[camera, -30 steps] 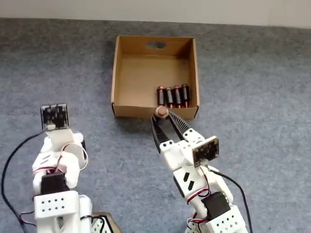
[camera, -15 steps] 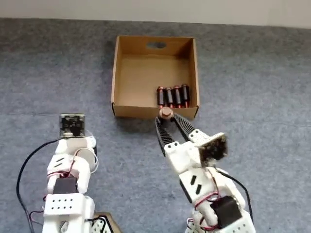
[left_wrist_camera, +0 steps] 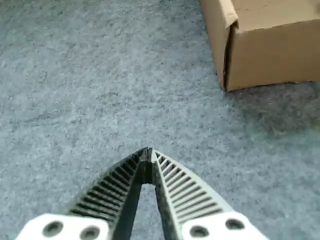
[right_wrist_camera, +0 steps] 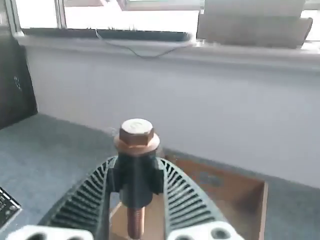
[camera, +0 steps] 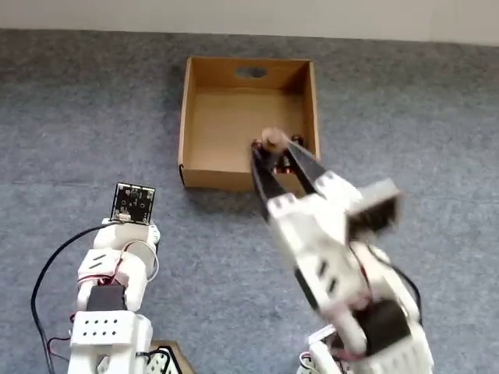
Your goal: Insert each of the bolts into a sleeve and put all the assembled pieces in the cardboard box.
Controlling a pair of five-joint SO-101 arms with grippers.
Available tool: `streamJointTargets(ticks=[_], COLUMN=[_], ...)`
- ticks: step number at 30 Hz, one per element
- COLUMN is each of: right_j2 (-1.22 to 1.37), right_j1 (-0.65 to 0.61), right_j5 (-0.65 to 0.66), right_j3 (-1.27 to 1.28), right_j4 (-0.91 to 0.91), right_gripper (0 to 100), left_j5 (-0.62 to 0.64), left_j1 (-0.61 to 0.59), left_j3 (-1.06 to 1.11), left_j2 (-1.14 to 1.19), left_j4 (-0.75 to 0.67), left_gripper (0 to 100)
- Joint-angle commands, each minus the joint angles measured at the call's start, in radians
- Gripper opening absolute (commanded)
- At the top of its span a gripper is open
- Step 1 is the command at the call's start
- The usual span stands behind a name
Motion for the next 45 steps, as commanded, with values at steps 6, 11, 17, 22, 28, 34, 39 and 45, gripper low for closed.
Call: streamJointTargets(ticks=[6,11,17,22,28,34,39,45], right_j2=[0.518,0.728,0.984,1.257,1.541,1.712,1.814,1.883], right_j1=[0.104,0.151,0.147,0.14,0.094,0.051,0.053,0.058], right_j5=[-0.104,-0.153,-0.117,-0.163,-0.158,-0.161,-0.173,-0.258], right_j3=[-0.213,-0.364,-0.562,-0.745,-0.987,-1.214,-1.323,-1.333], right_j4=[0.001,0.001,0.001,0.045,0.208,0.352,0.384,0.449], right_gripper=[0.7,0.7,0.7,0.7,0.7,0.7,0.7,0.7], left_j5=[-0.008,-0.008,-0.008,-0.009,-0.009,-0.009,-0.009,-0.009], left_j1=[0.013,0.013,0.013,0.013,0.013,0.013,0.013,0.013], left_j3=[0.022,0.022,0.022,0.022,0.022,0.022,0.022,0.022], left_j2=[-0.002,-0.002,-0.002,-0.002,-0.001,-0.001,-0.001,-0.001], left_j4=[0.018,0.018,0.018,0.017,0.015,0.017,0.017,0.017], left_gripper=[1,1,1,1,1,1,1,1])
